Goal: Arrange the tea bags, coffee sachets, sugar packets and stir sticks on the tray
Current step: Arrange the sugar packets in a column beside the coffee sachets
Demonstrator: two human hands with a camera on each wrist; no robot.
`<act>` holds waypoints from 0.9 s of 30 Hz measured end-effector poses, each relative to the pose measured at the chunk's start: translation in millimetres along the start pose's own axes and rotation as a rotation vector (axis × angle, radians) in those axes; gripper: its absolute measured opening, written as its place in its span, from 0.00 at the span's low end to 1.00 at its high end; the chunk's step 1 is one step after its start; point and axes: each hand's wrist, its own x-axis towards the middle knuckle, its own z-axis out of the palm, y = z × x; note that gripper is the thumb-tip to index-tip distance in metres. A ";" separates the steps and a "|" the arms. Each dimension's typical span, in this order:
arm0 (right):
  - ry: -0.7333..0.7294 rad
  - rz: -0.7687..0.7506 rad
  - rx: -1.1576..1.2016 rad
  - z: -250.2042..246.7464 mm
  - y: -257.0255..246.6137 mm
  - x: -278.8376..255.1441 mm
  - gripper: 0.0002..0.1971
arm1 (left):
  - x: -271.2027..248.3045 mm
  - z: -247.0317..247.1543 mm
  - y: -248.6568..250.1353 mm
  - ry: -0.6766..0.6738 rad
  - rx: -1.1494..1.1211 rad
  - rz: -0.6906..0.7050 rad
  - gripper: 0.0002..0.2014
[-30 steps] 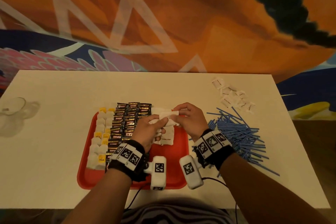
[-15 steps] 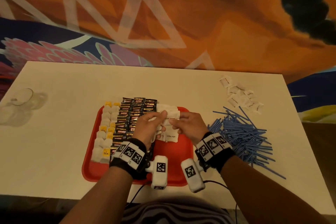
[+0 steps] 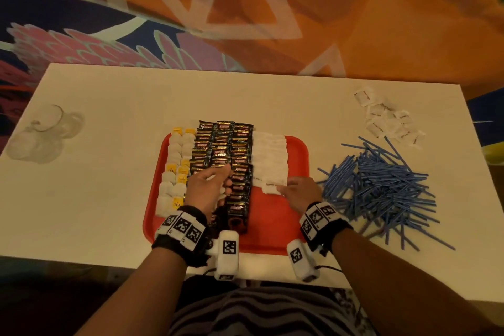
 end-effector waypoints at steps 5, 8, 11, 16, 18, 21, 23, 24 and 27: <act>0.053 0.050 0.021 19.3 1.1 -1.1 0.22 | 0.6 -28.0 -13.3 0.015 -0.008 -0.035 0.12; 0.091 0.055 0.046 26.4 -7.5 3.5 0.20 | 1.8 -39.6 -19.0 0.034 0.000 -0.051 0.12; 0.096 0.074 0.057 36.3 -12.6 10.1 0.17 | 2.5 -48.9 -22.9 0.032 0.010 -0.046 0.12; 0.101 0.107 0.103 46.9 -19.1 15.6 0.19 | 2.5 -57.4 -25.1 0.029 0.004 -0.044 0.13; 0.104 0.100 0.086 50.0 -20.4 18.4 0.17 | 2.7 -58.7 -24.3 0.035 0.010 -0.045 0.13; 0.140 0.107 0.063 53.6 -21.0 22.0 0.11 | 3.2 -60.8 -24.1 0.033 0.019 -0.041 0.13; 0.171 0.133 0.067 55.1 -19.9 23.0 0.11 | 4.3 -62.1 -24.8 0.033 0.014 -0.049 0.13; 0.182 0.145 0.070 55.5 -19.3 23.3 0.12 | 4.5 -62.2 -24.7 0.033 0.011 -0.055 0.13; 0.201 0.148 0.056 54.5 -16.7 23.9 0.14 | 4.9 -60.7 -24.2 0.027 0.010 -0.056 0.13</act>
